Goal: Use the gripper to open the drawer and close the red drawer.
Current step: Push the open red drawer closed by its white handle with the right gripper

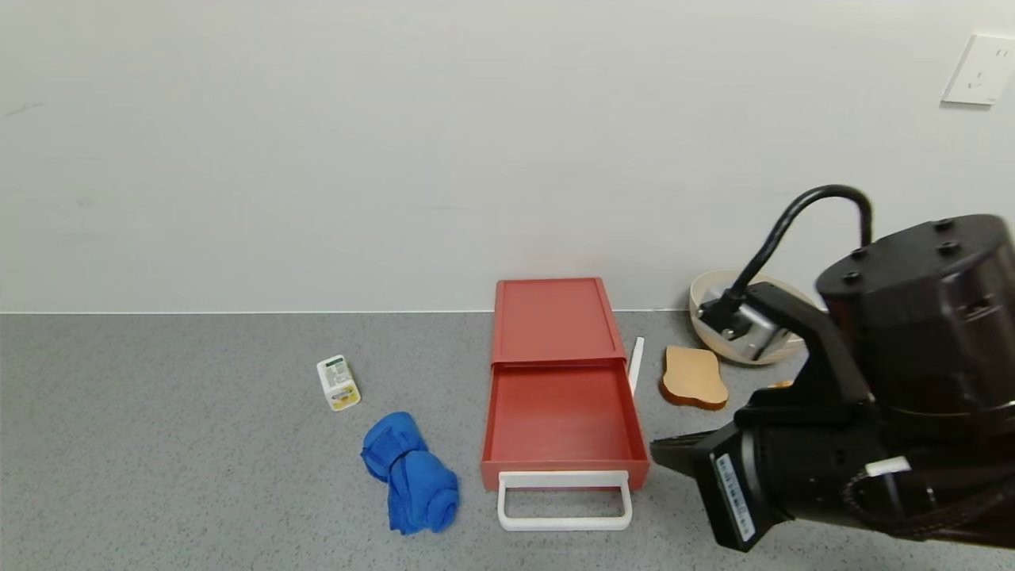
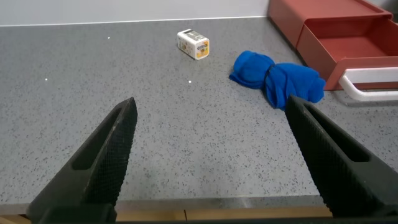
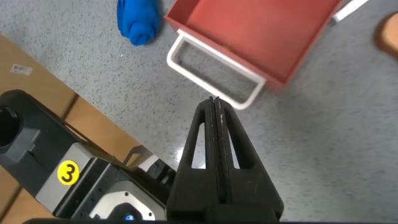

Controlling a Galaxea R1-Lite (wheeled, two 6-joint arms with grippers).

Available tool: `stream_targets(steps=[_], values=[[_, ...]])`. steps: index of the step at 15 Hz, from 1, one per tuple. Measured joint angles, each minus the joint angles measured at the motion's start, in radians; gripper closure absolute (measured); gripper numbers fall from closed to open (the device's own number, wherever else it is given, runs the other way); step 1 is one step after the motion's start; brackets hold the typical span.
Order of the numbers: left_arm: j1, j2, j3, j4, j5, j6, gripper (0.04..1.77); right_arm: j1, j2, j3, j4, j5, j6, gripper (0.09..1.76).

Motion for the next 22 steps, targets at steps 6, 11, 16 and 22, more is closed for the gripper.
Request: stream_targets(steps=[6, 11, 16, 22], values=[[0.000, 0.000, 0.000, 0.000, 0.000, 0.000, 0.09, 0.076, 0.216, -0.115, 0.045, -0.010, 0.089, 1.73], [0.000, 0.000, 0.000, 0.000, 0.000, 0.000, 0.09, 0.096, 0.363, -0.186, 0.041, -0.011, 0.097, 1.73], [0.000, 0.000, 0.000, 0.000, 0.000, 0.000, 0.09, 0.099, 0.486, -0.257, 0.046, -0.041, 0.133, 1.73], [0.000, 0.000, 0.000, 0.000, 0.000, 0.000, 0.09, 0.098, 0.567, -0.313, 0.083, -0.069, 0.135, 1.73]])
